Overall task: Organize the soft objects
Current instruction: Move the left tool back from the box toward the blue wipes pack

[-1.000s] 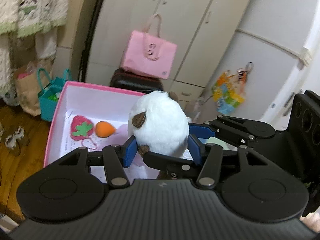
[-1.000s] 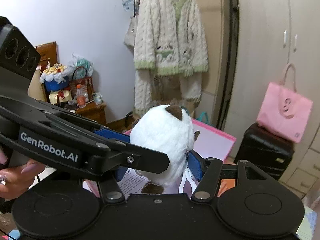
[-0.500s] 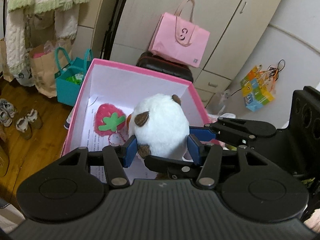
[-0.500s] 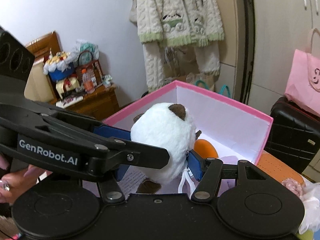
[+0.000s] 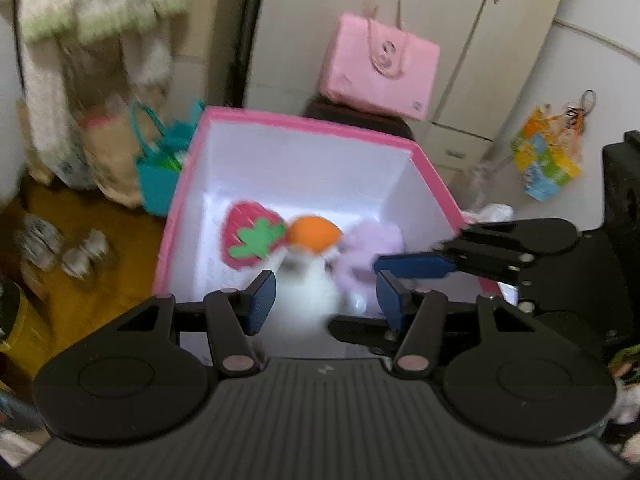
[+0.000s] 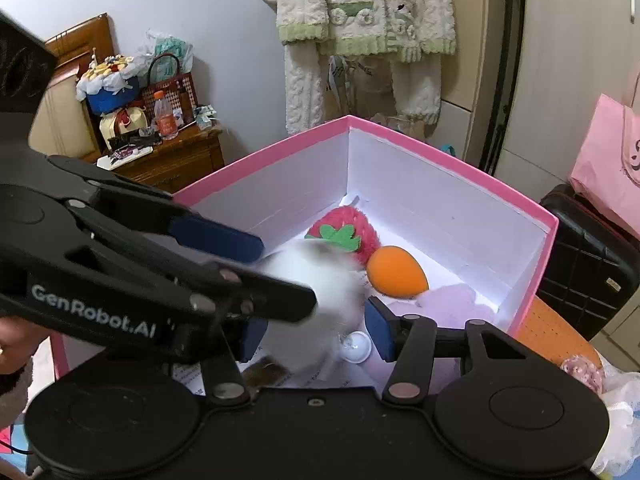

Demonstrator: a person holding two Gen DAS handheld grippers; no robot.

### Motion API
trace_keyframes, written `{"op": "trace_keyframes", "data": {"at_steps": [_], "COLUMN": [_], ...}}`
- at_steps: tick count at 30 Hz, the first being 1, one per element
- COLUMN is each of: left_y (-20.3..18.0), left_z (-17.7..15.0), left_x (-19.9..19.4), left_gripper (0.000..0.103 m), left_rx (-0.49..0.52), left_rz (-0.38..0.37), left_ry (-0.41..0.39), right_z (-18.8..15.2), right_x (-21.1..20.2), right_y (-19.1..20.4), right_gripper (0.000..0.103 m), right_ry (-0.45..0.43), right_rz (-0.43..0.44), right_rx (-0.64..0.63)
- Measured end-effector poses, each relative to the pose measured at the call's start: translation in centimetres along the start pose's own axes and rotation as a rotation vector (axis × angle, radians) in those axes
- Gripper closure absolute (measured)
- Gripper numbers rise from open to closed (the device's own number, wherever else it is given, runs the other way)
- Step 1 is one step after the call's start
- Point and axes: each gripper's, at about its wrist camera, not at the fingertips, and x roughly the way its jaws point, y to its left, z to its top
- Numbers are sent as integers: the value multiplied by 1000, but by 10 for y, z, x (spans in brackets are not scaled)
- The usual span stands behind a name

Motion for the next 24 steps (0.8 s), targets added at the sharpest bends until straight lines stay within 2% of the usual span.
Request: {"op": "trace_keyframes", "data": {"at_steps": [3,9,15,21,24], "left_y": [-8,-19,-44,-68,-78], "left_z": [-2,-6,-16,-26,-29], "left_x": [-14,-42,-78,-110,-124], "left_gripper": [48,47,45,42,37], "left_rx": [44,75,149,211,238], "left_rz": [45,-21,-63,-90,-127], "left_ry": [-56,-44,-61,-82,-79], "right_z": [-1,-6,-16,-31,-41], "right_x": [-9,-32,-70,-114,-135], "right_y": [1,9,23,37,44], "right_gripper": [44,44,44,44,44], "right_ry": [-13,-25,-53,-80,-94], "right_rz": [-2,-35,-82,-138,-159], "right_rx": [-6,-33,-56,-67,-66]}}
